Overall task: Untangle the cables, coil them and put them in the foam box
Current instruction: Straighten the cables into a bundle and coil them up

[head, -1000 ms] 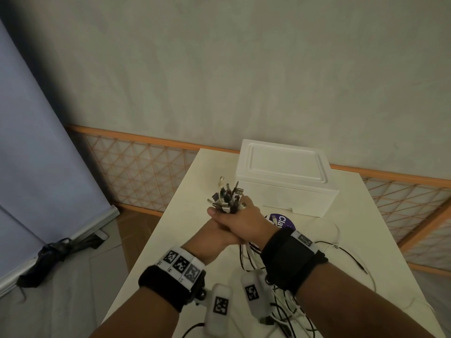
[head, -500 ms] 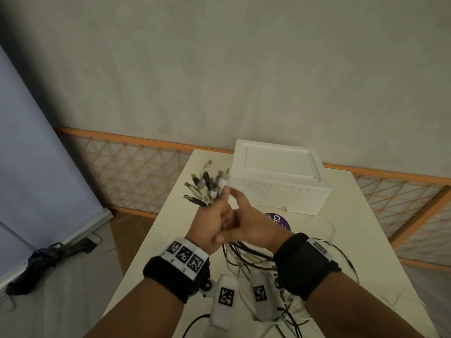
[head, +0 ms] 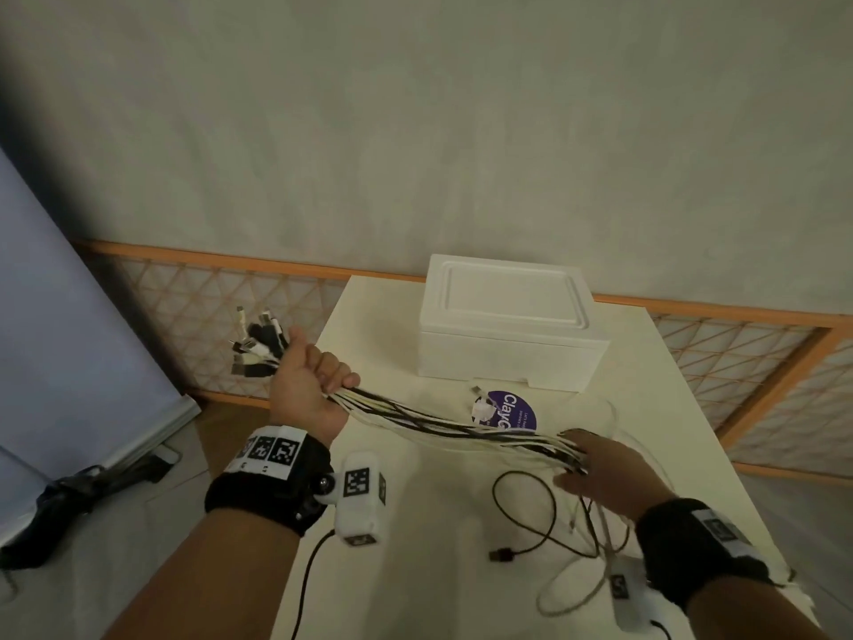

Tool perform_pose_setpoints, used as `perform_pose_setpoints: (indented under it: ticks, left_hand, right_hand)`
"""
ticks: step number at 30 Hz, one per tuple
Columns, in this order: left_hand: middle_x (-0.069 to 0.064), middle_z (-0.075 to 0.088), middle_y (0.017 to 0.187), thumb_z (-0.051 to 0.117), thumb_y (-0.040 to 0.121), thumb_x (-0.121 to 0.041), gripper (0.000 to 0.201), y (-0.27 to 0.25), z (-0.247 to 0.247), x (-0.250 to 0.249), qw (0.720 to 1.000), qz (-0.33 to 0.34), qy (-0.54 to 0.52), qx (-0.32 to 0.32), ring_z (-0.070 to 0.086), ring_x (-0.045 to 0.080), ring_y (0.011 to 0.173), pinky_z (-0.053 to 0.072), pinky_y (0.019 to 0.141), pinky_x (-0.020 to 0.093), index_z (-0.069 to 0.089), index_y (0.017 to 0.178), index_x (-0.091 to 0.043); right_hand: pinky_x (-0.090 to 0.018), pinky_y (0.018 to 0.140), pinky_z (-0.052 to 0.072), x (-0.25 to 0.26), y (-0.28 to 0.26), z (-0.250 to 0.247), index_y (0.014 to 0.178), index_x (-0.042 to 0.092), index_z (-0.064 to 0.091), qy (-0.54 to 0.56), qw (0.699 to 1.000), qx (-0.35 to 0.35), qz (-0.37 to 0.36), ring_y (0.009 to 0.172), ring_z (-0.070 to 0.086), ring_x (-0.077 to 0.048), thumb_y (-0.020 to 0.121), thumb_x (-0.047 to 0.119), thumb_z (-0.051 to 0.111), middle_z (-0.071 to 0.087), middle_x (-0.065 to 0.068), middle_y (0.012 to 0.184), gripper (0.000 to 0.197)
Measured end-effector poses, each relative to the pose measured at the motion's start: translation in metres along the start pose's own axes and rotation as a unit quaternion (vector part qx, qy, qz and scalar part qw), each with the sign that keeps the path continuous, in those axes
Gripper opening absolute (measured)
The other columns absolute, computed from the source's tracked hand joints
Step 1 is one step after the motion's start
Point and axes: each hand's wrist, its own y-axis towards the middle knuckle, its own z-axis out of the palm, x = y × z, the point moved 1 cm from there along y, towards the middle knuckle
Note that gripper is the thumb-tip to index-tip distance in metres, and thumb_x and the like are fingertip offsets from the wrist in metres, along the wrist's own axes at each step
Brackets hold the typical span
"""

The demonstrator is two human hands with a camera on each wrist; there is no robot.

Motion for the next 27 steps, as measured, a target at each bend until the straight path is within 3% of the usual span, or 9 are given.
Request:
perform_pose_setpoints:
  ticks: [3,5,7,14,17,19,21,24,27]
  left_hand:
    - [-0.006,0.018,0.041,0.049,0.095,-0.047,0.061,-0.001,0.002,0.01,1.0,0.016,0.006,0.006,0.018,0.011,0.034,0.028,0.043,0.018,0.027,0.044,-0.021]
    - [-0.006,0.019,0.04,0.048,0.096,-0.045,0.061,-0.004,0.008,0.021,0.999,0.032,0.029,0.015,0.018,0.011,0.034,0.029,0.043,0.019,0.027,0.044,-0.022]
    - [-0.005,0.019,0.04,0.046,0.097,-0.044,0.061,-0.01,0.018,0.031,0.997,0.04,0.053,0.031,0.019,0.011,0.035,0.029,0.044,0.02,0.026,0.043,-0.022]
    - [-0.006,0.019,0.04,0.052,0.086,-0.049,0.058,-0.036,0.037,0.036,0.99,0.052,0.087,0.1,0.019,0.011,0.037,0.031,0.046,0.024,0.027,0.04,-0.022]
    - [-0.006,0.019,0.04,0.047,0.09,-0.048,0.06,-0.042,0.037,0.033,0.988,0.055,0.083,0.115,0.019,0.012,0.037,0.031,0.047,0.024,0.026,0.04,-0.022]
    - [-0.006,0.02,0.039,0.045,0.092,-0.047,0.061,-0.042,0.037,0.028,0.987,0.066,0.081,0.118,0.019,0.011,0.037,0.031,0.046,0.023,0.026,0.041,-0.021]
    - [-0.007,0.02,0.039,0.047,0.091,-0.047,0.059,-0.039,0.036,0.017,0.987,0.079,0.069,0.121,0.019,0.01,0.036,0.03,0.045,0.022,0.026,0.042,-0.021]
    - [-0.007,0.02,0.039,0.05,0.09,-0.047,0.058,-0.032,0.027,-0.003,0.991,0.084,0.04,0.097,0.018,0.009,0.035,0.025,0.042,0.019,0.026,0.044,-0.022]
    - [-0.007,0.019,0.039,0.047,0.093,-0.048,0.06,-0.026,0.017,-0.013,0.993,0.085,0.023,0.072,0.016,0.009,0.036,0.022,0.042,0.018,0.026,0.043,-0.023]
  right_hand:
    - [-0.017,0.099,0.034,0.022,-0.007,-0.018,0.13,0.034,0.047,0.156,0.985,-0.015,-0.072,0.112,0.044,0.004,0.051,0.06,0.082,0.048,0.021,0.121,0.09]
    - [-0.003,0.087,0.032,0.063,-0.015,-0.031,0.116,0.034,0.055,0.25,0.951,-0.118,-0.137,0.102,0.048,0.014,0.07,0.041,0.079,0.054,0.022,0.114,0.052]
    - [-0.008,0.078,0.04,0.111,-0.02,-0.034,0.1,0.028,0.064,0.307,0.919,-0.158,-0.192,0.092,0.057,0.004,0.087,0.031,0.066,0.065,0.013,0.098,0.013]
    - [-0.029,0.067,0.039,0.171,-0.009,0.002,0.075,0.009,0.059,0.354,0.921,0.005,-0.165,0.064,0.049,-0.008,0.099,0.031,0.046,0.055,0.003,0.067,0.035]
    - [-0.03,0.072,0.04,0.166,-0.001,0.019,0.079,0.011,0.061,0.263,0.956,0.051,-0.121,0.076,0.055,-0.015,0.098,0.037,0.043,0.062,-0.005,0.078,0.036]
    - [-0.031,0.089,0.044,0.15,0.007,0.035,0.114,0.024,0.064,0.198,0.975,0.065,-0.075,0.097,0.059,-0.017,0.094,0.04,0.046,0.065,-0.005,0.114,0.032]
    - [-0.039,0.098,0.045,0.124,0.012,0.048,0.133,0.041,0.045,0.162,0.983,0.082,-0.006,0.109,0.056,-0.017,0.084,0.053,0.051,0.056,0.001,0.132,0.051]
    - [-0.06,0.105,0.028,0.073,0.009,0.051,0.131,0.05,0.033,0.031,0.995,0.056,0.076,0.124,0.048,-0.023,0.069,0.065,0.055,0.049,0.013,0.137,0.067]
    - [-0.069,0.103,0.019,0.026,-0.003,0.042,0.132,0.051,0.03,-0.116,0.986,0.022,0.119,0.138,0.03,-0.027,0.058,0.054,0.06,0.037,0.014,0.147,0.08]
